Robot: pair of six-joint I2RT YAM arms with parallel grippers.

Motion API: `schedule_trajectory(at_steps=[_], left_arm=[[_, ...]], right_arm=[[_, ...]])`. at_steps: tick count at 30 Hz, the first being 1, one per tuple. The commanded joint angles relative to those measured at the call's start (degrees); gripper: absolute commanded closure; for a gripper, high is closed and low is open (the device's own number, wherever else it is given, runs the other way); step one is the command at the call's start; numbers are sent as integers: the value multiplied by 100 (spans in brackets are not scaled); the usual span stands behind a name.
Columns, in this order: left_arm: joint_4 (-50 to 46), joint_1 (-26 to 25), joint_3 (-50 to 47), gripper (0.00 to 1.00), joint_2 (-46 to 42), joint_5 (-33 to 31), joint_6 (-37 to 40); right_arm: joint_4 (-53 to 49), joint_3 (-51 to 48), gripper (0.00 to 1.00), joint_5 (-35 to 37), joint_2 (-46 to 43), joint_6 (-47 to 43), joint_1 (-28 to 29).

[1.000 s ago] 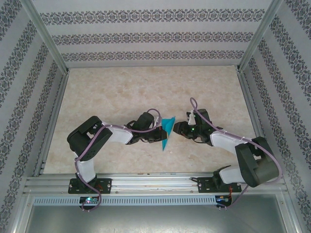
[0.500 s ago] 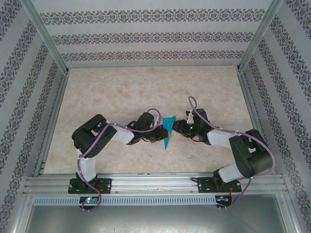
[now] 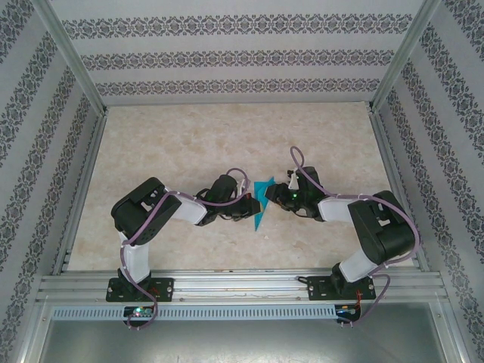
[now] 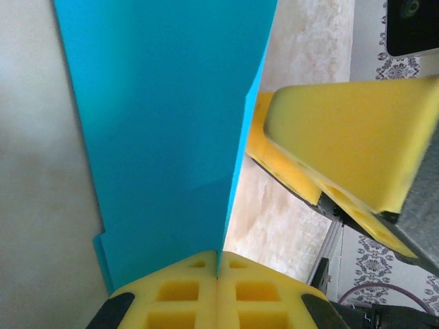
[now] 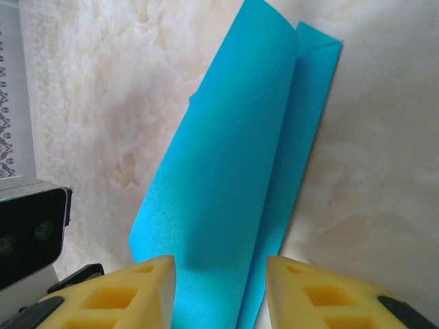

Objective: Fold a paper plane with a square sheet of paper (fold left side to right side)
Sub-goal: Fold the wing for the fifth time at the center of the table.

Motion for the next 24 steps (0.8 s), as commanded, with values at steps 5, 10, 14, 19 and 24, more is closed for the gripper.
schedule_trajectory(at_steps=[5,10,14,19,24], left_arm=[[284,94,-93,100,-54,13,-103],[334,94,-83,100,-34,4,-143],[345,103,-73,100,-25,-4,-156],[358,111,-81,100,-27,-18,-173],[371,111,-76,100,-15,-55,-200]], right_arm=[[202,241,60,-1,234,47,54],[210,324,61,-4,400,57,73],[206,364,61,22,490,74,93],[185,386,61,54,561,83,106],[83,437,62,101,627,81,134]])
